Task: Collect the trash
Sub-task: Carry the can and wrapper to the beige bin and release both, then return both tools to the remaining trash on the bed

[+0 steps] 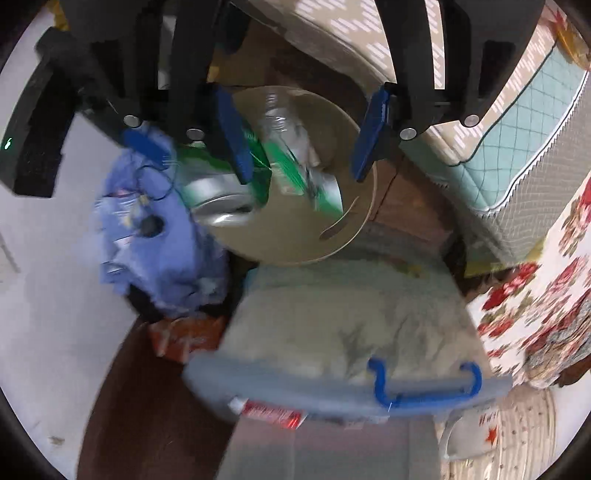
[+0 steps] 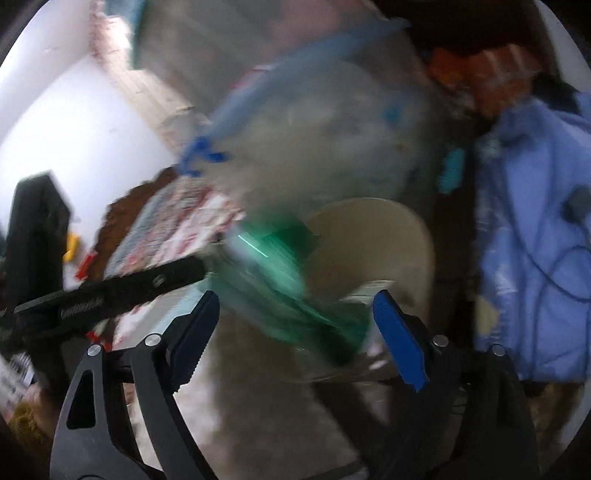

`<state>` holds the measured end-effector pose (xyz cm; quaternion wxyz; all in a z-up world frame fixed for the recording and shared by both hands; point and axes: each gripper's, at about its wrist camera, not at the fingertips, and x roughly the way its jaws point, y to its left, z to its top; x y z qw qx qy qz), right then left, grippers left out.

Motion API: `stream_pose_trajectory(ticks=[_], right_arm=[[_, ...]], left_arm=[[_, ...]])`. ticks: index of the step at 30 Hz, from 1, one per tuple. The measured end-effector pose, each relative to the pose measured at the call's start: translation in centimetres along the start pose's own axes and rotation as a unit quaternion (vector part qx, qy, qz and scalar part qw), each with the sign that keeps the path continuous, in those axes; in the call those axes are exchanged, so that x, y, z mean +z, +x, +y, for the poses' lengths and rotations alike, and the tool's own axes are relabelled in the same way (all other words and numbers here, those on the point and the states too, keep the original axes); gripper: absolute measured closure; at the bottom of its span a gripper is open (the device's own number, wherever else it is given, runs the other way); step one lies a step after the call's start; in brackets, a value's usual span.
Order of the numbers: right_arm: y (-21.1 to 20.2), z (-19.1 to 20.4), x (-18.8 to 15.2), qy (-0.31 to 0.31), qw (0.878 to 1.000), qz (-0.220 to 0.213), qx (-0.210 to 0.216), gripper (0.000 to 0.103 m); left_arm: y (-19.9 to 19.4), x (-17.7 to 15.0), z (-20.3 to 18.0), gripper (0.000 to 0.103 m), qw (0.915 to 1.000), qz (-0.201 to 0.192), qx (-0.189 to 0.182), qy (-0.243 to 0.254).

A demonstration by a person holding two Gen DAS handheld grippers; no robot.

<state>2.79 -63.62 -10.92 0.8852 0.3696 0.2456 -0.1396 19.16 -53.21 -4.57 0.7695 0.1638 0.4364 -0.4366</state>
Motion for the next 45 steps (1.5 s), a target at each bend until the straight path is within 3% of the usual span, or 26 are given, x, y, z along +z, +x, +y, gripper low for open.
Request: stream_pose_trajectory(ticks=[4,8,12,15,21,25,29,30,35,38,45], right_arm=[[-2.1,-2.2,-0.8,0.023,0.999,-0.03,0.001,0.021],[-2.3,-2.2,-1.5,0.039,0.998,-0.035,0.028,0.028],[-2.2,0.2,-2.3,0.028,0.997,-0.019,0.064,0.035],[-1.6,2.8,-3.6,0.013,0.996,0.007,0.089,0.036],[0.1,8.9,-6.7,-0.034,0.99,0.065,0.124,0.037],[1.0,13.5,-8.7,-0.065,0.98,0.101,0.159,0.036],[1.9,20.1,-11.1,-0.122,0.962,0.141,0.202,0.036],[2.3,22.2,-11.9,-0.143,0.954,0.153,0.213,0.036],[5.1,33.5,-16.8,-0.252,0.91,0.214,0.249,0.035],[7.9,39.5,-19.8,-0.297,0.886,0.247,0.257,0.035],[14.1,48.9,-25.6,-0.373,0.848,0.301,0.224,0.035]], left_arm=[[-1.3,-1.7,2.2,0.052,0.9988,0.003,-0.032,-0.036],[-6.0,-4.5,4.4,0.051,0.9968,-0.021,-0.052,-0.057],[-12.1,-8.8,6.2,0.05,0.9948,-0.055,-0.052,-0.068],[-15.9,-12.8,7.9,0.05,0.9938,-0.07,-0.04,-0.077],[-22.7,-20.9,13.3,0.05,0.9889,-0.083,0.026,-0.12],[-28.3,-26.8,19.1,0.05,0.9707,-0.11,0.093,-0.192],[-32.2,-31.9,24.1,0.05,0.9458,-0.13,0.132,-0.267],[-33.1,-33.7,25.4,0.05,0.9374,-0.135,0.139,-0.289],[-35.4,-39.6,28.5,0.051,0.9131,-0.152,0.135,-0.353],[-35.4,-42.0,29.2,0.051,0.9075,-0.15,0.126,-0.372],[-35.1,-45.9,28.9,0.051,0.9027,-0.14,0.106,-0.393]])
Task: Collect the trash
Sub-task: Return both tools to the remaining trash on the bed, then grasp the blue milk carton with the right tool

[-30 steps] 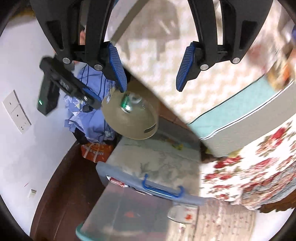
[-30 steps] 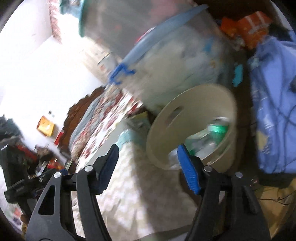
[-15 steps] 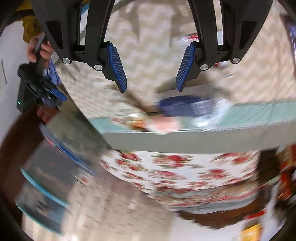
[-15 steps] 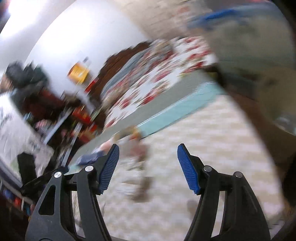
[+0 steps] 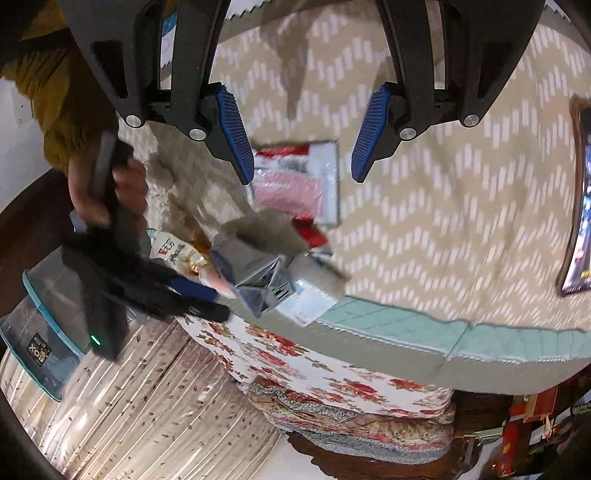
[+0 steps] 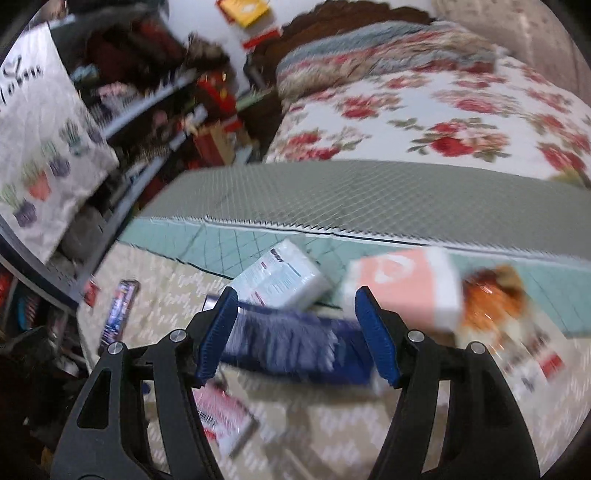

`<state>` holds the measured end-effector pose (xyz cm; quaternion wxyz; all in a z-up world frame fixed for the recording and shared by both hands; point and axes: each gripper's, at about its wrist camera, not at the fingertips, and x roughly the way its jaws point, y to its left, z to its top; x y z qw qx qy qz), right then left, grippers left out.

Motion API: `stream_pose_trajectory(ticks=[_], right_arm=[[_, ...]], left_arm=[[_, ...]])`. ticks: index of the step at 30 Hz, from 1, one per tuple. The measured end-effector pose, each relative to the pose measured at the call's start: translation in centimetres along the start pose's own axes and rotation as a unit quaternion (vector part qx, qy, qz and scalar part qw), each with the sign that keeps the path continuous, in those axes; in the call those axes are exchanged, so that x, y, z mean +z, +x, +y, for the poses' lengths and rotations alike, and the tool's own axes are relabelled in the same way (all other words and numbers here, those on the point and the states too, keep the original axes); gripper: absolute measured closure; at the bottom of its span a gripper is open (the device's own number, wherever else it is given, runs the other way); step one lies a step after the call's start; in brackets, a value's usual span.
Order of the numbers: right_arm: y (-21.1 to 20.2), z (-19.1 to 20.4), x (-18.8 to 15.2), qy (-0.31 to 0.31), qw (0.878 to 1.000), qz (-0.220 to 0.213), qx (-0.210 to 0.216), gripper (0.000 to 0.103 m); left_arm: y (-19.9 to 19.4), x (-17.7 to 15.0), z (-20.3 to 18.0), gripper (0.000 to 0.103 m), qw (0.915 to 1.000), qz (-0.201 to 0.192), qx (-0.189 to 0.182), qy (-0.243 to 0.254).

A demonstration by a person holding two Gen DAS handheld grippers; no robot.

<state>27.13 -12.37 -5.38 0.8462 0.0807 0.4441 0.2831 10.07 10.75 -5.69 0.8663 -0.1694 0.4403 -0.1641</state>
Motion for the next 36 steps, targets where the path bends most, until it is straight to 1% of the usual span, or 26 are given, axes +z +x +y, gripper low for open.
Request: stream_pose_trajectory(ticks=[2,4,5,8,9,11,12,13,14,18,19,21,23,28,32,36], right_arm=[[1.2,0.5,0.3,-0.008,1.0,0.023,0.004,0.037],[1.1,0.7,-0.3,-0.018,0.999,0.039,0.025,0.037],[0.9,0.9,-0.8,-0.027,0.998,0.046,0.03,0.037],[-0.6,1.6,-4.0,-0.052,0.995,0.067,0.05,0.036],[-1.7,1.9,-5.0,-0.06,0.995,0.057,0.058,0.036],[-3.3,1.9,-6.8,-0.058,0.994,0.058,0.068,0.036],[-4.3,1.8,-7.8,-0.051,0.994,0.052,0.077,0.036],[-4.9,1.7,-8.4,-0.046,0.995,0.045,0.081,0.036],[-5.6,1.6,-8.9,-0.043,0.995,0.036,0.081,0.036],[-7.7,1.4,-11.1,-0.032,0.998,-0.004,0.055,0.035],[-8.0,1.3,-11.5,-0.027,0.998,-0.009,0.055,0.034],[-8.3,1.2,-11.6,-0.022,0.998,-0.016,0.052,0.031],[-8.3,1.1,-11.3,-0.024,0.999,-0.025,0.035,0.028],[-7.7,0.0,-8.5,-0.007,0.999,-0.039,0.016,0.026],[-5.8,-0.8,-6.0,-0.003,1.0,-0.029,-0.005,0.026],[-3.2,-1.5,-4.7,0.006,1.0,0.0,-0.015,0.026]], left_arm=[[-0.3,-0.4,0.8,0.051,1.0,-0.002,-0.004,-0.005],[-0.7,-0.7,1.2,0.051,0.9999,-0.005,-0.007,-0.009],[-0.7,-0.5,1.5,0.051,0.9999,-0.007,-0.01,-0.01],[-0.9,-0.4,1.7,0.05,0.9996,-0.01,-0.022,-0.014],[-0.8,-0.4,1.6,0.05,0.9995,-0.01,-0.025,-0.015],[-0.6,-0.4,1.3,0.049,0.9994,-0.009,-0.03,-0.012],[-0.4,-0.4,1.2,0.045,0.9995,-0.008,-0.03,-0.011],[-0.2,-0.3,1.1,0.039,0.9996,-0.005,-0.026,-0.011],[0.2,-0.2,0.9,0.038,0.9996,-0.005,-0.024,-0.012],[0.8,-0.2,0.4,0.038,0.9994,0.001,-0.029,-0.016],[0.9,-0.2,0.4,0.038,0.9995,0.001,-0.03,-0.015],[0.8,-0.3,0.2,0.037,0.9995,0.001,-0.028,-0.01],[0.7,-0.4,0.3,0.037,0.9995,0.001,-0.028,-0.011],[0.7,-0.8,0.8,0.037,0.9993,0.001,-0.033,-0.019],[0.7,-1.2,0.9,0.037,0.9991,0.005,-0.037,-0.019],[0.7,-1.7,0.7,0.032,0.9992,0.007,-0.036,-0.016]])
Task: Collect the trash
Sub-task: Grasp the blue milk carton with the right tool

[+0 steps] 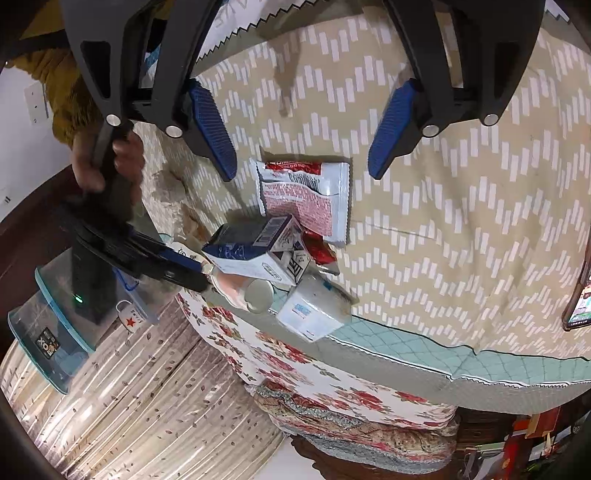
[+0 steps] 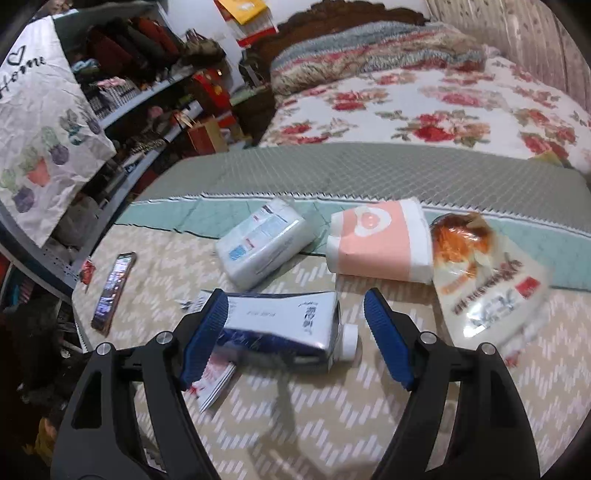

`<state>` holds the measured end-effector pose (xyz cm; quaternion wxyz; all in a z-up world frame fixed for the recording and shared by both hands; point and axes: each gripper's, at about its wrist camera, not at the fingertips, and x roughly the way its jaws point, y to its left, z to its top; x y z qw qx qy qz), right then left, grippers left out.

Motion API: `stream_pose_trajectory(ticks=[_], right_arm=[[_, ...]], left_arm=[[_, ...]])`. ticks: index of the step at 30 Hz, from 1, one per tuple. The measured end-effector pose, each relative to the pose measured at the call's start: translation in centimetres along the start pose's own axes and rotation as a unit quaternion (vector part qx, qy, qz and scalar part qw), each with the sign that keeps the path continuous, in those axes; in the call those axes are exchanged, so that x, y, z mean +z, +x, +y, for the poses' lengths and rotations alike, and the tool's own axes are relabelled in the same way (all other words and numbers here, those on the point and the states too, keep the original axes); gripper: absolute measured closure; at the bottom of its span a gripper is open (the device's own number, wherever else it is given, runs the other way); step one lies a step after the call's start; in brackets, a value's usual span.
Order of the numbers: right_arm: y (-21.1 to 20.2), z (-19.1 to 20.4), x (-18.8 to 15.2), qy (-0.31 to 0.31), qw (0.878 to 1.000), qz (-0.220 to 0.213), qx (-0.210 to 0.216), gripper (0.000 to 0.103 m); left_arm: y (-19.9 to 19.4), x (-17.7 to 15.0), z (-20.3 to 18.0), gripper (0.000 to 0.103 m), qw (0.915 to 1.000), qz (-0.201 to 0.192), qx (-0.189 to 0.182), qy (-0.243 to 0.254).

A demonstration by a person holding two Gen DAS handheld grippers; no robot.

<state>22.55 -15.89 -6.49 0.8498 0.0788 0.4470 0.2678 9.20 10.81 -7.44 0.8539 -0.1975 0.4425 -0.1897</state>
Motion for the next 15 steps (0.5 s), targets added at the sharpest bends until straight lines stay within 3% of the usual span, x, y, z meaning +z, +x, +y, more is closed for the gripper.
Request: stream_pose_trajectory(ticks=[4,10,15], right_arm=[[1.6,0.3,-1.1,0.013,0.999,0.04,0.026,0.026],[0.1,3.7,-3.1,-0.061,0.997,0.035,0.042,0.026],[-0.5,5.6,-3.4,-0.133,0.991,0.014,0.02,0.01]], left_arm=[[0.2,-0.2,0.2,0.032,1.0,0.005,-0.001,-0.002],[0.6,0.0,0.6,0.031,0.9999,0.009,-0.002,-0.009],[1.1,0.0,0.6,0.031,0.9999,0.013,-0.002,-0.01]])
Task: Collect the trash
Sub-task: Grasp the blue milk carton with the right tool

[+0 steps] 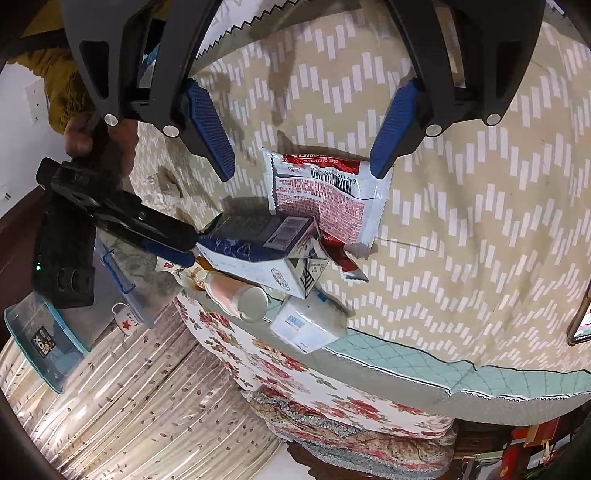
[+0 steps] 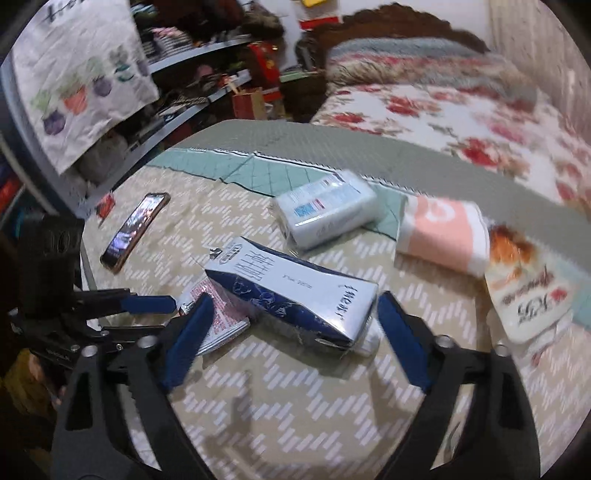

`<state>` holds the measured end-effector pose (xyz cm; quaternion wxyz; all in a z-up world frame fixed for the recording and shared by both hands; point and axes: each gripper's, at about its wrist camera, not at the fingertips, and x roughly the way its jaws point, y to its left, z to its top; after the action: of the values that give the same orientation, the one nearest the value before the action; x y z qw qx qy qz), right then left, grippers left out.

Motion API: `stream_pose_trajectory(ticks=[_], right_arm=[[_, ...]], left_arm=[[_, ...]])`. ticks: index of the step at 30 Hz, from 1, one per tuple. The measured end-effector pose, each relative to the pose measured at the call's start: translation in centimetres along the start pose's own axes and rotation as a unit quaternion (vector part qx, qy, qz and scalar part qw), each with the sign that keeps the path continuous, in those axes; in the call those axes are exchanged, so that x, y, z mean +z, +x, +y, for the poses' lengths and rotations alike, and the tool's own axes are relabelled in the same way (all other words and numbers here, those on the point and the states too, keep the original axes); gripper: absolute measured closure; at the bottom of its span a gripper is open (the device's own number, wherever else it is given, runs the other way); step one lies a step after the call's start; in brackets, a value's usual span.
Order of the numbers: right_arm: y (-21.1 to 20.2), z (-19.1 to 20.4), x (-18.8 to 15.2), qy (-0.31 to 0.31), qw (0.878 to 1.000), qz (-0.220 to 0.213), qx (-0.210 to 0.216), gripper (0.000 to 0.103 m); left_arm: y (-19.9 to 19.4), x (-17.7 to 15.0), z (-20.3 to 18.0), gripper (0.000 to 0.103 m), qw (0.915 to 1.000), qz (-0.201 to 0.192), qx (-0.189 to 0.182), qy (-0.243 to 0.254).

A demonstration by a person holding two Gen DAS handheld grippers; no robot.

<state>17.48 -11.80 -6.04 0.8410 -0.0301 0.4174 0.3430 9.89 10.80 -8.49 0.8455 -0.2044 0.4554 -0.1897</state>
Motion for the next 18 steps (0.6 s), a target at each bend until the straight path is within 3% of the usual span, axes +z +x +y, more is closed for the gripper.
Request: stream_pose_trajectory(ticks=[6,13,15,17,18], right_arm=[[2.8,0.4,0.7,-0.047,0.999,0.016,-0.019,0.004],[5.2,0.3,0.4,-0.082,0.995,0.022,-0.06,0.004],[5.7,0.1,0.2,-0.078,0.994,0.034,-0.068,0.013],[6.1,-0.3,-0.1,-0.069,0.994,0.041,-0.07,0.041],[6.2,-0.6,-0.2,-0.061,0.995,0.045,-0.066,0.047]], left_arm=[[0.1,0.0,0.1,0.031,1.0,0.002,0.001,0.001],[0.3,-0.1,0.4,0.031,1.0,0.004,0.003,-0.003],[0.3,-0.1,0.5,0.031,1.0,0.004,0.004,-0.003],[0.4,-0.1,0.5,0.031,1.0,0.004,0.004,-0.003],[0.4,-0.1,0.5,0.031,1.0,0.004,0.004,-0.002]])
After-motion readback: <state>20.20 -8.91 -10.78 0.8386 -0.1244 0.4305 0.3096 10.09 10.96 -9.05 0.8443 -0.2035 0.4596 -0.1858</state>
